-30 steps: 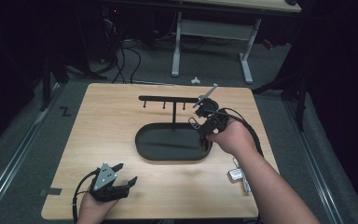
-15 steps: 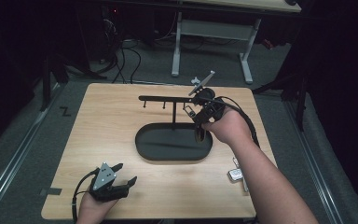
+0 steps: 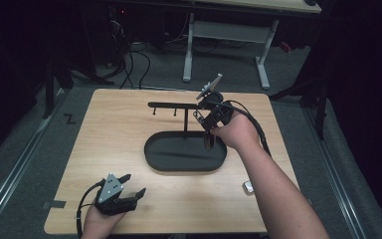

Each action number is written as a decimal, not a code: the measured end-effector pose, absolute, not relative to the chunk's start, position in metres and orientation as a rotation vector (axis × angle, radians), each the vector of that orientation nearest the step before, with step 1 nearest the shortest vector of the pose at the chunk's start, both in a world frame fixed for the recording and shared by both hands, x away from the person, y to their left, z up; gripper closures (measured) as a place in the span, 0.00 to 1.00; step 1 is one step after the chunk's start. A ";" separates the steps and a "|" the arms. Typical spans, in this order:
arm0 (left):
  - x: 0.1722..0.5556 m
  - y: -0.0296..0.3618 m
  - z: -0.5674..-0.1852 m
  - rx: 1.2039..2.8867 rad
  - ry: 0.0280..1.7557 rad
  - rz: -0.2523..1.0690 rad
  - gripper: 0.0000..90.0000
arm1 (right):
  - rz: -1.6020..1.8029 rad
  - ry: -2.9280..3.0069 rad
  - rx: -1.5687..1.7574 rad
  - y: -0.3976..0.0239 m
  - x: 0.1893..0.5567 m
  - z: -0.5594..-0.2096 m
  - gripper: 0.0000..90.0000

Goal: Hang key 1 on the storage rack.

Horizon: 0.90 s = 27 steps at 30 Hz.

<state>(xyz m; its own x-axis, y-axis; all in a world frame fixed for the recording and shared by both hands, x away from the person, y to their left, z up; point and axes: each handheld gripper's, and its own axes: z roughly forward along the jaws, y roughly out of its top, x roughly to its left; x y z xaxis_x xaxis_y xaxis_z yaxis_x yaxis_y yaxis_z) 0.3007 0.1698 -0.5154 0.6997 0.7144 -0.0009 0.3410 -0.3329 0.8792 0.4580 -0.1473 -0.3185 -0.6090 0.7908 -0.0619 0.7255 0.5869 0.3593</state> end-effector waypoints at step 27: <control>0.301 0.168 -0.516 1.946 0.805 0.478 0.31 | 0.410 2.583 1.318 -0.140 0.480 -0.345 0.90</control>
